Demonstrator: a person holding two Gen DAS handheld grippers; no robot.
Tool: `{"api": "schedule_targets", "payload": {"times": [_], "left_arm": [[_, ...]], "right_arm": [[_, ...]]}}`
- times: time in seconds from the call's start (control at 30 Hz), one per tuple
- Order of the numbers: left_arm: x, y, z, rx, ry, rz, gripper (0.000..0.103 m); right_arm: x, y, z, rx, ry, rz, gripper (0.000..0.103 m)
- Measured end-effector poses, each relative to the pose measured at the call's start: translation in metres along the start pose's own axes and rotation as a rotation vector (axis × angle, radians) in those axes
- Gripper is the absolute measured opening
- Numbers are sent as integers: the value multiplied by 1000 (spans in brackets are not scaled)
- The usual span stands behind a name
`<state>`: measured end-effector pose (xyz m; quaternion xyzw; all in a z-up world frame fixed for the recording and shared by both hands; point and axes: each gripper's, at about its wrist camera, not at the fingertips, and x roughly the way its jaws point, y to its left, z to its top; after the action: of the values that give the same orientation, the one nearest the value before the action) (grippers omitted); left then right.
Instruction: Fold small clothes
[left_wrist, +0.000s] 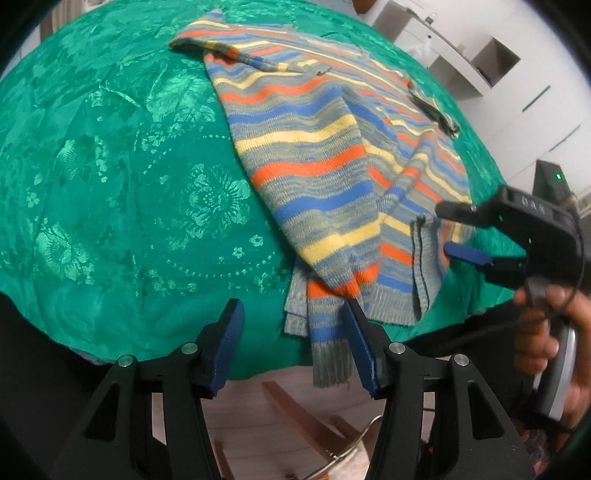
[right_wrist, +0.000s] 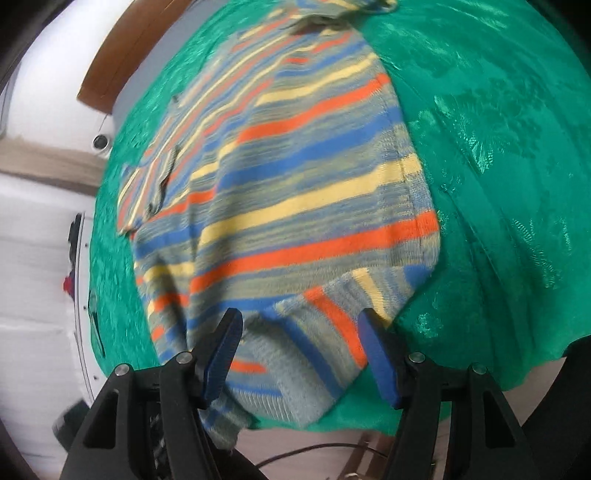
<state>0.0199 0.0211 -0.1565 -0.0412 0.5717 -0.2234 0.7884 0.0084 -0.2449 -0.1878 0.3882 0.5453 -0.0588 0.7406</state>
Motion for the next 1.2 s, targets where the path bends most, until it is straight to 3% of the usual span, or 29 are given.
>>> {"api": "schedule_targets", "payload": {"times": [0.17,0.33,0.53,0.77,0.83,0.9,0.93,1.0,1.07,1.13,1.2], "left_arm": [[2,3,-5,-16,6,-13,57],[-1,10,-7,-40,4,-10,58],[-8,27,-12,-91,-2,-4,58],[-7,36,-14,-132,5,-13,60],[-4,35,-13,-130,11,-10,60],[-2,31,-14,-114,17,-7,60],[-2,29,-14,-106,19,-3,60],[-1,23,-15,-79,18,15,60],[-3,20,-17,-59,10,34,60],[-6,20,-19,-57,4,40,61],[-7,23,-21,-66,-2,41,62]], "right_arm": [[4,-5,5,38,-3,21,58],[-3,-20,4,51,-25,11,7],[-42,-41,-10,-10,-29,35,0],[-93,-101,-15,-22,-89,-110,0],[-96,-104,-15,-52,-84,-146,7],[-94,-92,-17,-88,-95,-139,11],[-90,-76,-18,-137,-92,-110,32],[-81,-43,-18,-243,-88,-65,57],[-66,-3,-18,-388,-86,-27,58],[-43,33,-21,-542,-30,-49,58],[-22,51,-26,-602,33,-80,58]]}}
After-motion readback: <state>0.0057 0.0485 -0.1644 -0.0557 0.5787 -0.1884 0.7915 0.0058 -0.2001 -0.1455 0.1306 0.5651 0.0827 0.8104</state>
